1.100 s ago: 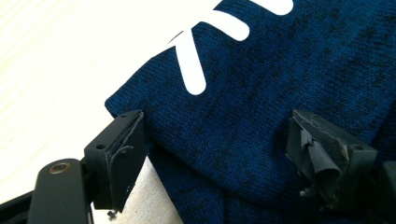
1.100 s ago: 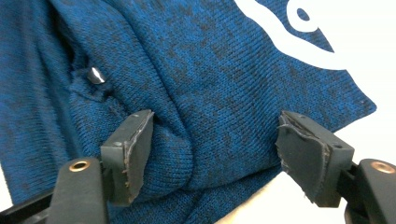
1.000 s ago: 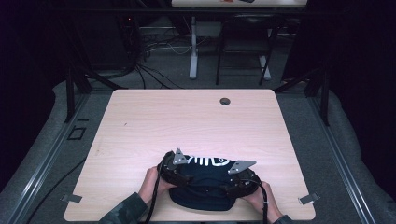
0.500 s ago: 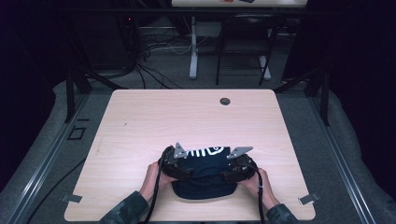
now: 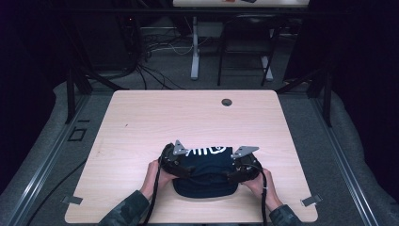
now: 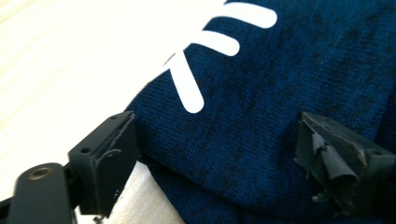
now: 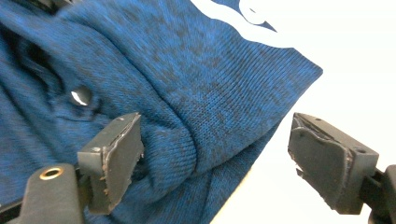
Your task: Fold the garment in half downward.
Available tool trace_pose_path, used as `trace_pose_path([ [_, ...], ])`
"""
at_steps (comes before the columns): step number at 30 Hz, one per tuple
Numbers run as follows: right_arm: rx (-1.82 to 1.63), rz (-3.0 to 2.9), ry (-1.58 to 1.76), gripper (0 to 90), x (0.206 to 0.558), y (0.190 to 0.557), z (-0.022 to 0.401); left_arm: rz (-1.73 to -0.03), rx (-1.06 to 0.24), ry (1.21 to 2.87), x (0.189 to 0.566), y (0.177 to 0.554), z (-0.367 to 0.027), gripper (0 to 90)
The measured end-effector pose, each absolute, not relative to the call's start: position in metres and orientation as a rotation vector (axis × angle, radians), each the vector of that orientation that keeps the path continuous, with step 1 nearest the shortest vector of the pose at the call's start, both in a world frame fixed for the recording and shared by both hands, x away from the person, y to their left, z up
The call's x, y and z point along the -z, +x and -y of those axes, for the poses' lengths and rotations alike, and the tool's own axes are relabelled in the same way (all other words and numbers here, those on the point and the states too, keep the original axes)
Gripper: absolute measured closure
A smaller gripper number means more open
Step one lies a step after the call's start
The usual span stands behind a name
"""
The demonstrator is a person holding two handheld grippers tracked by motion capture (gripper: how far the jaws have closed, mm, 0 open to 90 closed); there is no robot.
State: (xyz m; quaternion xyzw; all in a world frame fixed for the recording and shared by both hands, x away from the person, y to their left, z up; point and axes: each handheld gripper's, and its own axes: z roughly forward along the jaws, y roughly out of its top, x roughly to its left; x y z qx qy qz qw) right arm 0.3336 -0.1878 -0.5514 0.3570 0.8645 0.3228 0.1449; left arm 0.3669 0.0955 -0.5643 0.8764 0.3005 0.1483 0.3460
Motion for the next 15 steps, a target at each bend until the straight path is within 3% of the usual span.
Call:
trace_pose_path([
  [9,-1.054,-2.409,1.048,14.4,0.527,0.314,0.211,-0.788,-0.438,2.203,0.545,0.356,-0.115,8.7],
  [15,-1.045,-2.358,1.096,13.7,0.529,0.306,0.228,-0.822,-0.471,2.204,0.545,0.350,-0.133,7.0],
])
